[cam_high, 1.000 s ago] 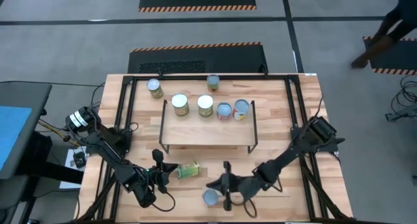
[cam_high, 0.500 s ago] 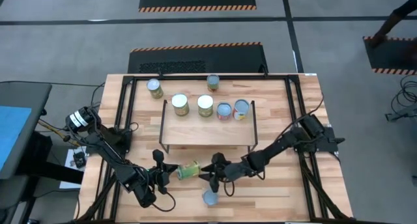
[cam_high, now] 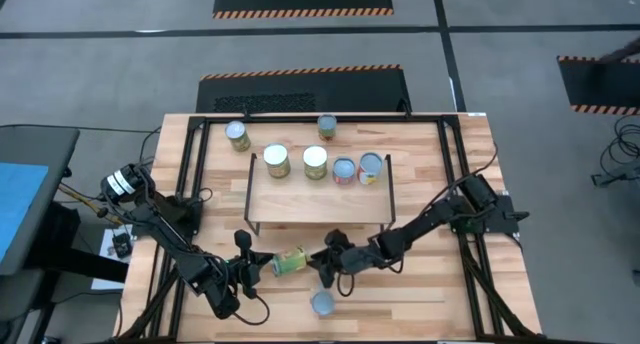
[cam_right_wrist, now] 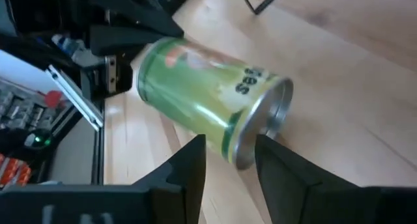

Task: Pick and place cans onto a shelf
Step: Put the canned orange on the shelf aligned with the other canned orange

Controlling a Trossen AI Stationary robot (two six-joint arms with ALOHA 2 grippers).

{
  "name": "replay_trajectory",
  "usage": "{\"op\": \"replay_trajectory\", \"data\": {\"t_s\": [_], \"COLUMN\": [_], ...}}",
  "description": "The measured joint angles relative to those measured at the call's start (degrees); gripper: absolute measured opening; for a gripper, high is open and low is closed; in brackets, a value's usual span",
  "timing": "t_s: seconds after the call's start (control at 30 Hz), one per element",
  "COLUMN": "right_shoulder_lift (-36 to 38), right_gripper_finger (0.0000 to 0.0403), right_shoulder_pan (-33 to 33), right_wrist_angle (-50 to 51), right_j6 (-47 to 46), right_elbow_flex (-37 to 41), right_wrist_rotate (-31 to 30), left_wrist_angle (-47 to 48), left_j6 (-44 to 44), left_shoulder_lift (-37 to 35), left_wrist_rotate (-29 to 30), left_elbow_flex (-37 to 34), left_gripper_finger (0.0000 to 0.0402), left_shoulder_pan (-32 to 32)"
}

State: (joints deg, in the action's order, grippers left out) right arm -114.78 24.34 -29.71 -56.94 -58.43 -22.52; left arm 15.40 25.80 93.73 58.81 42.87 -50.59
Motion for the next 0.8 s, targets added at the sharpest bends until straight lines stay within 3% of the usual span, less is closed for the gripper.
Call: {"op": "replay_trajectory", "data": {"t_s": [0.4, 0.63, 0.8], "right_shoulder_lift": [0.02, -5.56, -7.25], "right_gripper_finger": [0.0201, 0.0170, 0.0125], "right_shoulder_pan": [-0.90, -1.90, -1.73], "right_wrist_angle": [-1.05, -7.00, -6.99], "right_j6": [-0.29, 0.23, 1.81], "right_elbow_flex": [0.00, -2.27, -4.28], "right_wrist_rotate": [1.37, 5.92, 6.04], "left_wrist_angle": [0.00, -0.14, -0.25], "left_j6": [-0.02, -0.05, -0.68], "left_shoulder_lift": [0.00, -0.03, -0.13], "left_wrist_rotate": [0.02, 0.14, 0.66], "left_elbow_flex": [0.00, -0.03, -0.04], "left_gripper_finger": [0.0000, 0.0000, 0.0000], "left_shoulder_pan": [0.00, 0.07, -0.02]}}
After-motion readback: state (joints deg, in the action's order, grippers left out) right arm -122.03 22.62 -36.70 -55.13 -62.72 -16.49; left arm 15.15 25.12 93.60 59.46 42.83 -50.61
